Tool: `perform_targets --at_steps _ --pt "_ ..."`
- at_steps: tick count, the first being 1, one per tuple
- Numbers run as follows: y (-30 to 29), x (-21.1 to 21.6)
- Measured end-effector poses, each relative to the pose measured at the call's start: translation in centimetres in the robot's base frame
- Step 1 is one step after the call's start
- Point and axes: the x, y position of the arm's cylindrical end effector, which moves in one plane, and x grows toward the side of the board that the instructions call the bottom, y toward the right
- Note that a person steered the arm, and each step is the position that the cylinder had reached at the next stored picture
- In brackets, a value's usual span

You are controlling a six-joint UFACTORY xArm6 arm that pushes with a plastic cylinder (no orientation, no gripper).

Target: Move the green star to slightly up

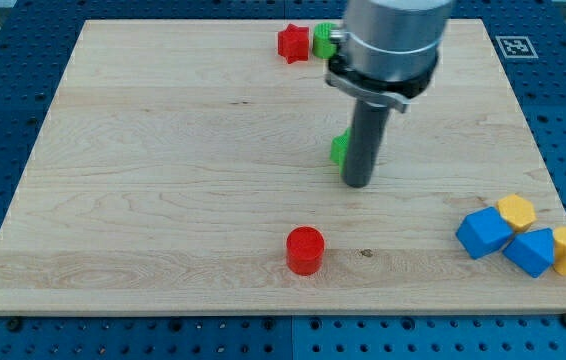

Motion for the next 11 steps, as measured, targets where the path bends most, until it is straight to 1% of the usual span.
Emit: perform_targets --at_steps 1,3,4,6,8,9,10,11 --pt "-0.9 0.0" --pt "-1.3 2.8" --pt "-4.1 2.0" --pt "0.9 1.2" --pt "0.8 -3.0" --pt "0.5 -4.2" --pt "4.7 -4.0" --pt "5.1 -4.7"
